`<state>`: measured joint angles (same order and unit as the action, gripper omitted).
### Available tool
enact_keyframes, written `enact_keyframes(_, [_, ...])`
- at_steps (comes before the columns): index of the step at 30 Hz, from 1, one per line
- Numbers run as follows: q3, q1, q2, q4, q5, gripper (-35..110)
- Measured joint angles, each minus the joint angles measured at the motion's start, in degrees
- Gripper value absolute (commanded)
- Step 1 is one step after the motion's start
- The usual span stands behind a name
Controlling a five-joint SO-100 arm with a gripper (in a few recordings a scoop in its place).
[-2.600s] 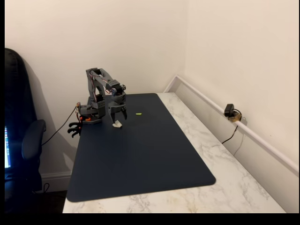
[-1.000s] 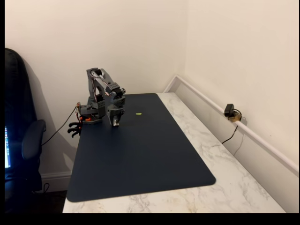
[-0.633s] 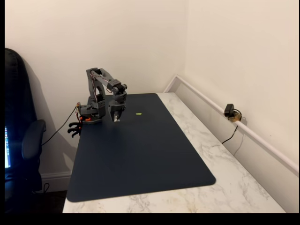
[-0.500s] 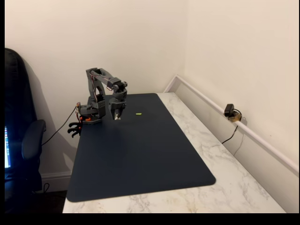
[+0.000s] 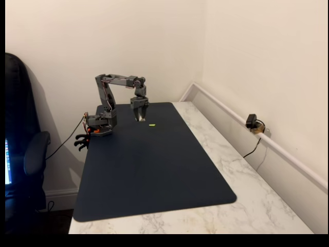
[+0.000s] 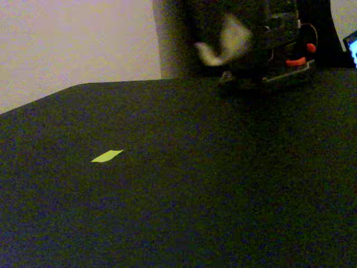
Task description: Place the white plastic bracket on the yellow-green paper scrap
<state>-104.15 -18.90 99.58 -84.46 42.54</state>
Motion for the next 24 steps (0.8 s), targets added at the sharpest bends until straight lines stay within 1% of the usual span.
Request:
enact_keyframes(6, [3.8, 9.8, -4.7, 1.5, -6.2, 0])
enact_keyframes(11, [6.9, 15.5, -11.2, 3.0, -10.1, 0])
enact_keyframes(24, [18.2, 20.2, -26.6, 4.2, -14.6, 0])
